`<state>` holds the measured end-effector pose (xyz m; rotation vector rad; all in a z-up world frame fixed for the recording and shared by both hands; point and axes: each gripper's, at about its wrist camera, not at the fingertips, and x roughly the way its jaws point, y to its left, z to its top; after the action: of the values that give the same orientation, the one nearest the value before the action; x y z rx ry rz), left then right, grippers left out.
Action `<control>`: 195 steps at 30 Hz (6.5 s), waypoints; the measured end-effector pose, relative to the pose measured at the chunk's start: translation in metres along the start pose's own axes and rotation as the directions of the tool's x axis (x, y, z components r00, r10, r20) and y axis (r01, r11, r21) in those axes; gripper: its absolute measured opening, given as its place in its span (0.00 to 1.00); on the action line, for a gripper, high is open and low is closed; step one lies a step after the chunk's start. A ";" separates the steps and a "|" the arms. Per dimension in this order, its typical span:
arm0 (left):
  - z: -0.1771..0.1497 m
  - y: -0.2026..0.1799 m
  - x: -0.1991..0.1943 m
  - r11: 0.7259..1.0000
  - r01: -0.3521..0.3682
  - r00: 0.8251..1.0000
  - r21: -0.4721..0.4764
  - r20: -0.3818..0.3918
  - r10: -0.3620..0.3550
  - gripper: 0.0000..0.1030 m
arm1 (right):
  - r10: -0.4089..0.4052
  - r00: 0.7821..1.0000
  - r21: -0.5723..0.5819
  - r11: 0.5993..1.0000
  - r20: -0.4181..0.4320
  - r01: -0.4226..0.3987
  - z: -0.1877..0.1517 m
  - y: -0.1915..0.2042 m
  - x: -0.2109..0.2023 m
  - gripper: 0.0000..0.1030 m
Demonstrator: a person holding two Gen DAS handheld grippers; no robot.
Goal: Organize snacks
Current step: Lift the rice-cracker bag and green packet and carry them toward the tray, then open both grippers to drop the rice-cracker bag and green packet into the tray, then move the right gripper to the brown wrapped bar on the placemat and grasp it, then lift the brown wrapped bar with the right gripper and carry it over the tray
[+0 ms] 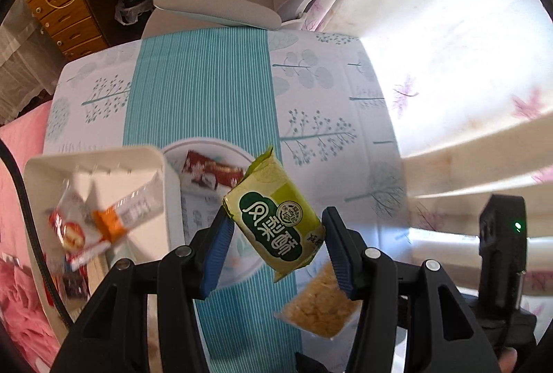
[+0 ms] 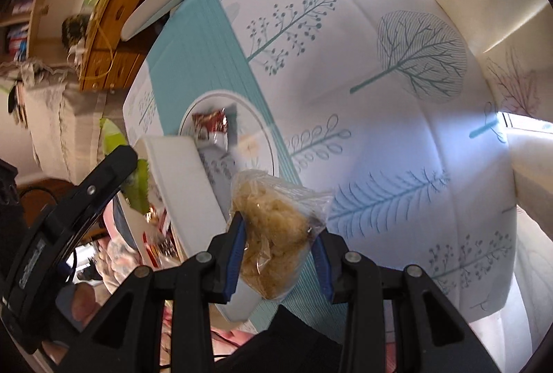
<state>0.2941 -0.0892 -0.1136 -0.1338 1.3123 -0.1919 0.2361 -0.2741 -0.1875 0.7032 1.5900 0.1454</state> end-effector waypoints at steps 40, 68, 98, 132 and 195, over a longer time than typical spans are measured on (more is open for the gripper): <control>-0.175 0.130 -0.131 0.991 0.015 0.994 -0.135 0.110 0.000 0.50 | -0.084 0.996 -0.354 0.931 0.022 0.086 -0.157 0.123 0.018 0.35; -0.160 0.201 -0.131 0.993 0.020 0.998 0.120 0.053 -0.026 0.81 | -0.004 0.993 -0.093 0.996 0.118 0.015 -0.202 0.164 0.071 0.49; -0.159 0.120 -0.081 0.990 0.016 0.998 -0.139 0.057 -0.008 0.83 | -0.073 0.983 -0.233 0.966 0.170 0.112 -0.128 0.094 0.010 0.58; -0.152 0.130 -0.044 0.926 -0.116 0.978 -0.358 0.119 0.169 0.83 | 0.052 0.921 -0.843 0.425 0.385 0.329 -0.006 0.110 0.140 0.68; -0.170 0.185 -0.142 0.997 0.081 0.956 0.000 0.283 -0.078 0.83 | -0.110 0.767 -0.528 0.664 0.632 0.530 -0.160 0.171 0.061 0.10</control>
<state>0.1070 0.1236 -0.0603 -0.2164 1.0235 -0.2252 0.1468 -0.0566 -0.1309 -0.1639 0.9447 0.2155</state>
